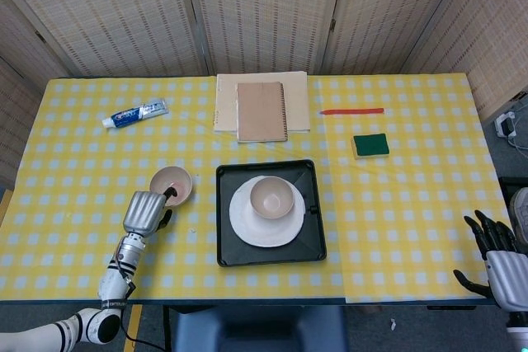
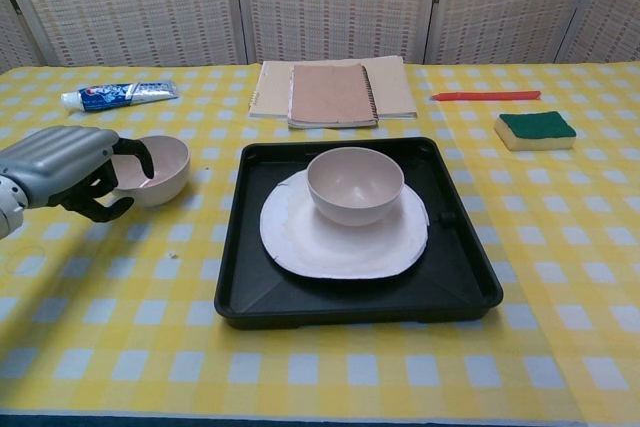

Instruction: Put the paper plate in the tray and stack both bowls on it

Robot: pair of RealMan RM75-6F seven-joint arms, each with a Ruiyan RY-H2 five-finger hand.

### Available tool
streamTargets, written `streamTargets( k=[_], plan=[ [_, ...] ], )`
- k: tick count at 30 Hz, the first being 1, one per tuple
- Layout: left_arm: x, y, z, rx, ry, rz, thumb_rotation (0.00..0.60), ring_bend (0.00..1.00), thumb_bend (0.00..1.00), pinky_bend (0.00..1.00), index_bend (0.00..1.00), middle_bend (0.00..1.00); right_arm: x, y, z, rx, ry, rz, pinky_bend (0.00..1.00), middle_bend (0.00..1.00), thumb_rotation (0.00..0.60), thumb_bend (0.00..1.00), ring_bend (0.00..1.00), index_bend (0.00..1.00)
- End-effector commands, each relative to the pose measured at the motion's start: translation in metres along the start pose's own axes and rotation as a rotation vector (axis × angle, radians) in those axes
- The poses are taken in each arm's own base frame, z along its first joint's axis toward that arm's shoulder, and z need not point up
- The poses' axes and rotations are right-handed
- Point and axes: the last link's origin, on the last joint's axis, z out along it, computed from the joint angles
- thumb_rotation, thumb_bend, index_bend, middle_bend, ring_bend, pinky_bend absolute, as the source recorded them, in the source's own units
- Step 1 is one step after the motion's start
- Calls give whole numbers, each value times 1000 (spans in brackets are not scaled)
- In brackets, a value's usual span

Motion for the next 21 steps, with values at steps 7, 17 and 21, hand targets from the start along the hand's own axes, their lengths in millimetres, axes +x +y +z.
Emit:
streamTargets(
  k=[7, 17, 21],
  plan=[
    [-4, -3, 5, 7, 6, 14, 600, 973, 472, 1000, 569, 1000, -1, 1, 1, -5, -5, -3, 0, 0, 600, 250, 0, 0],
    [-6, -1, 9, 0, 57, 31, 600, 981, 473, 1000, 675, 1000, -2, 1, 2, -9, -12, -8, 0, 0, 600, 251, 0, 0],
    [-2, 3, 7, -12, 83, 31, 600, 988, 473, 1000, 686, 1000, -1, 2, 2, -10, -10, -7, 0, 0, 600, 251, 0, 0]
  ],
)
